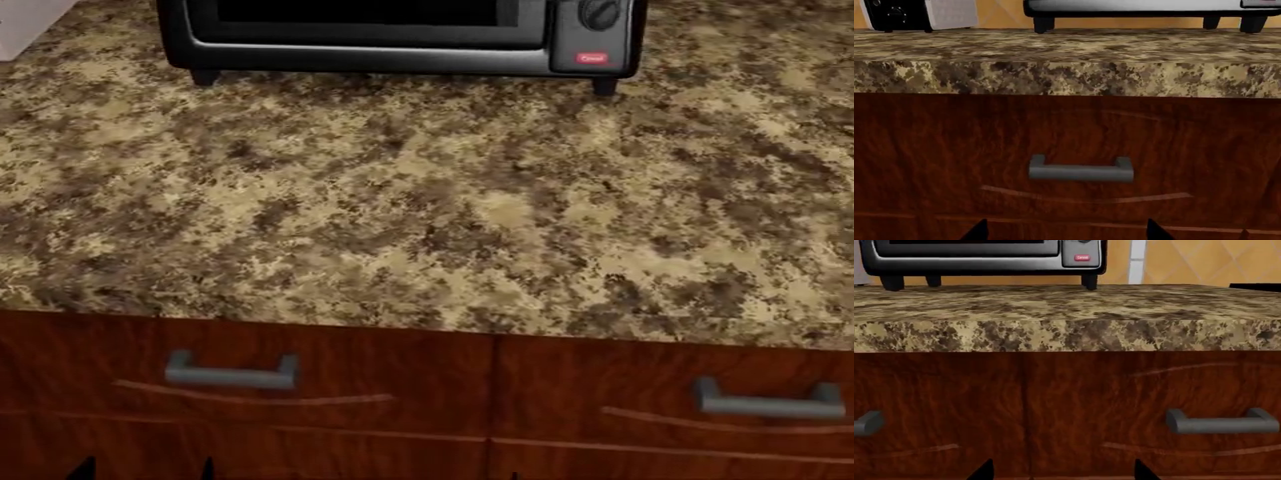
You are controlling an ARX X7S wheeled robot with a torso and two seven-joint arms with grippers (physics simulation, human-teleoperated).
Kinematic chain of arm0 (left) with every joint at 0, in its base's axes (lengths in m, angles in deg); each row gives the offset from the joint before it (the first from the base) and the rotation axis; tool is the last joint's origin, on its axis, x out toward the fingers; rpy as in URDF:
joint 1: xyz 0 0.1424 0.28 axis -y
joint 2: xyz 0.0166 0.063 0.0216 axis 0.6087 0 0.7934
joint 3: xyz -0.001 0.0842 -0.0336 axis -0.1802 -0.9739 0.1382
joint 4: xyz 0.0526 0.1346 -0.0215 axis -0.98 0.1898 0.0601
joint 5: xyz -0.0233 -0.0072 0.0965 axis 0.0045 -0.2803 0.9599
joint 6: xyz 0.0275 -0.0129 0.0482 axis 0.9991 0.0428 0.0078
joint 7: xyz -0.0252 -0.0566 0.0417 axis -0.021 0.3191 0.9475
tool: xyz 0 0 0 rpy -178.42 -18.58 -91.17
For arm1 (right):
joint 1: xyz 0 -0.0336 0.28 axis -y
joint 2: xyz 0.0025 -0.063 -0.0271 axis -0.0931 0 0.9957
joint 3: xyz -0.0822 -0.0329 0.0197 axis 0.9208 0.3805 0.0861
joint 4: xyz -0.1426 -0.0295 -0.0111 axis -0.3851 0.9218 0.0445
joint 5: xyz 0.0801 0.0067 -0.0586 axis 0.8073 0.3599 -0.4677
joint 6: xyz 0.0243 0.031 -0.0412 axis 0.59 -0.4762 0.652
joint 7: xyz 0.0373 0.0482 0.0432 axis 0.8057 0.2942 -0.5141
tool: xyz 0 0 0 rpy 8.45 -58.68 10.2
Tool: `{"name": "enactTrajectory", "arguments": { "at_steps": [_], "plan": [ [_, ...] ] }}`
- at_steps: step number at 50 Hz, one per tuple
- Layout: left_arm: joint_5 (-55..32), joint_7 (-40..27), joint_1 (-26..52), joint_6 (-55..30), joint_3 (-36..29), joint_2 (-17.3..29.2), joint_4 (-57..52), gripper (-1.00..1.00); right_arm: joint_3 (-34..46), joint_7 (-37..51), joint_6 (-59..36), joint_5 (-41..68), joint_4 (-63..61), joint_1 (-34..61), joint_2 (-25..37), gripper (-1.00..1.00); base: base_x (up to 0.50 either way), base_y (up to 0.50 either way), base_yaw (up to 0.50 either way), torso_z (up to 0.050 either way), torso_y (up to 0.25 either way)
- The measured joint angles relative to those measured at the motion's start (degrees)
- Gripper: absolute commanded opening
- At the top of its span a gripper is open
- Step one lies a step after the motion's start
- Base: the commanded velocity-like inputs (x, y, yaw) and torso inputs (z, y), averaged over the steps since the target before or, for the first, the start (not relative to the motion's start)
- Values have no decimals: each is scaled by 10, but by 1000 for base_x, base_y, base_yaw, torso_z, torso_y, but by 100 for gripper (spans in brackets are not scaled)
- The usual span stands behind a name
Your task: Navigate to the stove.
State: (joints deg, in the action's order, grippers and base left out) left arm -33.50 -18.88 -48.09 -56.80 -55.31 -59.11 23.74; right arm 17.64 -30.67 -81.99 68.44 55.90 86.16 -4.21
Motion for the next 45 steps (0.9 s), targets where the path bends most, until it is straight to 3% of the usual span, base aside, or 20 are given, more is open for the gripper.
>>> {"name": "enactTrajectory", "arguments": {
  "at_steps": [45],
  "plan": [
    [-5, -6, 2, 0, -7, 4, -1, 100, 5, 7, 0, 6, -1, 1, 4, 100, -500, -18, 0, 0, 0]
  ]
}}
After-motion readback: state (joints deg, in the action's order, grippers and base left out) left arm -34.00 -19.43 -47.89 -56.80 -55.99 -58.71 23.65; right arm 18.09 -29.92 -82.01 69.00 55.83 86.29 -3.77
